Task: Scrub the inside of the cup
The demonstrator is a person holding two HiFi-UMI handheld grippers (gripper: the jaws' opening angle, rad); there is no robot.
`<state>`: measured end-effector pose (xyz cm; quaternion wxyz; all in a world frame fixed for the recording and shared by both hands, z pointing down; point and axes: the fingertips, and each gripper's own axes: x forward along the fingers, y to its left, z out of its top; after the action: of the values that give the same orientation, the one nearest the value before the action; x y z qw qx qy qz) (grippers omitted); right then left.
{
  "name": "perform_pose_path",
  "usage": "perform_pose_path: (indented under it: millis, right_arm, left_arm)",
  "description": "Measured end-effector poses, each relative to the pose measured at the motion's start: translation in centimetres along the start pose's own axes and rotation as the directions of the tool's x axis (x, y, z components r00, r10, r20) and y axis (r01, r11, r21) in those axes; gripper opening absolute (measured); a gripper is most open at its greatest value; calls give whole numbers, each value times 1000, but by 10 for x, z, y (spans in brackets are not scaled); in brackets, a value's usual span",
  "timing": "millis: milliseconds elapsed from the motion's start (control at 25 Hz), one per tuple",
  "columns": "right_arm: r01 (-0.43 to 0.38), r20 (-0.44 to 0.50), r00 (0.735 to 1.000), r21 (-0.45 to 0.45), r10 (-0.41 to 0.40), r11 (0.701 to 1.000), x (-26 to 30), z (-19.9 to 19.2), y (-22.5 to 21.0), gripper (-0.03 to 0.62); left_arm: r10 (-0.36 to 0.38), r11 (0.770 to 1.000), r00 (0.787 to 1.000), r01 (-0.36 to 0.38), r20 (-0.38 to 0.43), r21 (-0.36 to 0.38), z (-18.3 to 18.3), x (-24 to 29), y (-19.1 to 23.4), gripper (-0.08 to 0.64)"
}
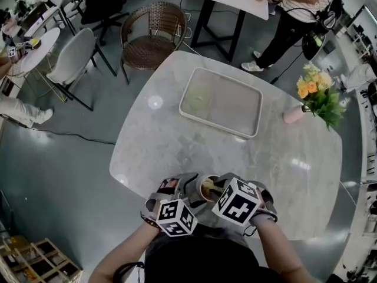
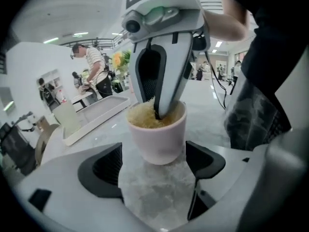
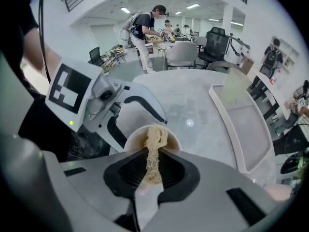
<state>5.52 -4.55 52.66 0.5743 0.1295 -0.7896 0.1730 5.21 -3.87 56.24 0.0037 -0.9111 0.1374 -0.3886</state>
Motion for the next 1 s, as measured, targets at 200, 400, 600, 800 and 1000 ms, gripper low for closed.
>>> perform_pose_path:
  millis: [200,400,600,800,1000]
  right_arm:
    - [14,-16,1000,-37,-14,999,0,1,3,60]
    - [30,-51,998,-165,-39,986,1,-1,5,60]
    - [70,-70,993,-346,-100,936,6,-2,1,60]
    - [15,-91,993,-509,-72,861,10,-6,4,60]
    - [-108,-68,994,-468,86,877,-8,-5,16,60]
  left_arm:
    - [105,993,993,-107,-49,-38,3,9,-2,407]
    - [110,993,992,-107,-65,48,6,18,-4,405]
    - [0,993,999,5,-45,118,4,18,-2,400]
    - [-171,946,984,175,-39,271,5,19,-3,394]
    - [-320,885,944,329,-82,329,1,20,-4,377]
